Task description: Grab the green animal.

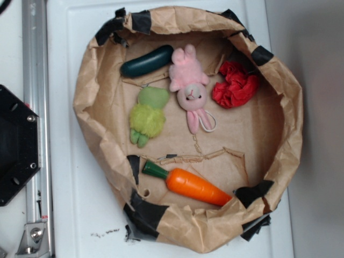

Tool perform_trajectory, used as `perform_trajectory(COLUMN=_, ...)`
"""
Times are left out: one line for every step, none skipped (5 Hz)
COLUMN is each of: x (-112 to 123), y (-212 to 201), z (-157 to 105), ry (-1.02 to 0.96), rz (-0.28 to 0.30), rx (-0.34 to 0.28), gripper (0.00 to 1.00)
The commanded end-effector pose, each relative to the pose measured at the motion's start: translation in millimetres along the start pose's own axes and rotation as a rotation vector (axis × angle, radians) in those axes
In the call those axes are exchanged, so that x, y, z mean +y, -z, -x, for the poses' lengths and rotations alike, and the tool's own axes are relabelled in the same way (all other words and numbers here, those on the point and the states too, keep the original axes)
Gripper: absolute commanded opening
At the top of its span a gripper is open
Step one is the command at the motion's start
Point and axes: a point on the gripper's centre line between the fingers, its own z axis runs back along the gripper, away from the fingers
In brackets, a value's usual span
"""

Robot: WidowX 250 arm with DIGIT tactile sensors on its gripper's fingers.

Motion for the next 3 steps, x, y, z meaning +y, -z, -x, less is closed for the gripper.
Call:
perform_trajectory(x=0.0, y=0.0, z=0.0, ry=0.0, rz=0.0, rx=0.0, gripper=1.0)
perform_trajectory(x=5.7, y=19.1, z=-48.4, ry=-0.022, rz=-0.246, rx=-0.028, gripper=1.0)
perform_trajectory(x=9.1, y=41.0, z=-93.5, ry=-0.24, rz=-0.326, rx=-0.099, gripper=1.0)
